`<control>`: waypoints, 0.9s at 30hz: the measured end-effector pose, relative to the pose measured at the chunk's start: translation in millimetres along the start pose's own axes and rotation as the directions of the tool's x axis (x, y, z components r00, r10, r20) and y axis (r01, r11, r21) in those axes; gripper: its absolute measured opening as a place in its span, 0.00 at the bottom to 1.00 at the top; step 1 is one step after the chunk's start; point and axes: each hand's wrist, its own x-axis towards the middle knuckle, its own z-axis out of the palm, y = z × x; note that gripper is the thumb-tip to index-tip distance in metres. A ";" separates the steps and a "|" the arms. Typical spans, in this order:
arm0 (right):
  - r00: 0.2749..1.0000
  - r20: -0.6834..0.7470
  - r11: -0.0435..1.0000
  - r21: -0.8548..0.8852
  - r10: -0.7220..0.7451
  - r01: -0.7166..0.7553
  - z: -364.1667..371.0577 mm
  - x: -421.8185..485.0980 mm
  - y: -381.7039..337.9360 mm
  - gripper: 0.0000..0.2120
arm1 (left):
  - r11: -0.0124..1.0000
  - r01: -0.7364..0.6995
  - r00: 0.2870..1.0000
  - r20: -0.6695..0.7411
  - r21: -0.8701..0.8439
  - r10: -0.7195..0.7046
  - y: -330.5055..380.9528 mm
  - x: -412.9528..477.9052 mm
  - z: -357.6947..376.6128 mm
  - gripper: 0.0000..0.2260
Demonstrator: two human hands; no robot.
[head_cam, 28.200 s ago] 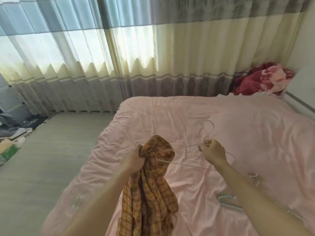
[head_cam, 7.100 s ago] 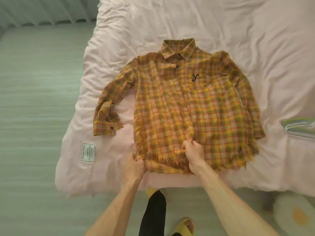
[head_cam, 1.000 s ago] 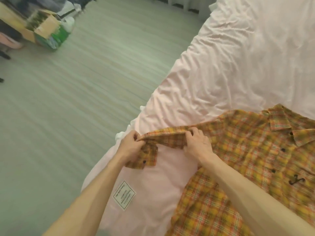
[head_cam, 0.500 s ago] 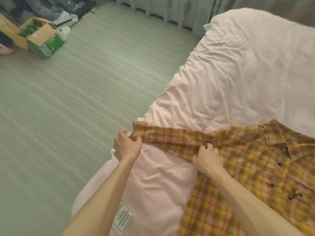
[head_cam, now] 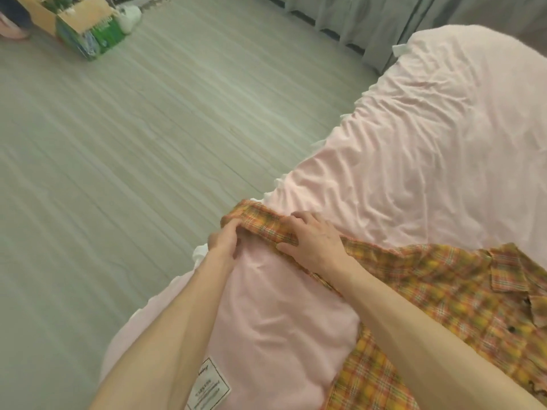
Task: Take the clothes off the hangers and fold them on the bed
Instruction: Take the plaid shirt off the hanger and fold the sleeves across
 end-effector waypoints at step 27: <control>0.873 0.308 0.806 0.354 0.378 -0.474 5.4 146.9 -27.8 0.12 | 0.999 -0.002 0.916 0.401 0.035 -0.012 23.3 53.9 35.4 0.12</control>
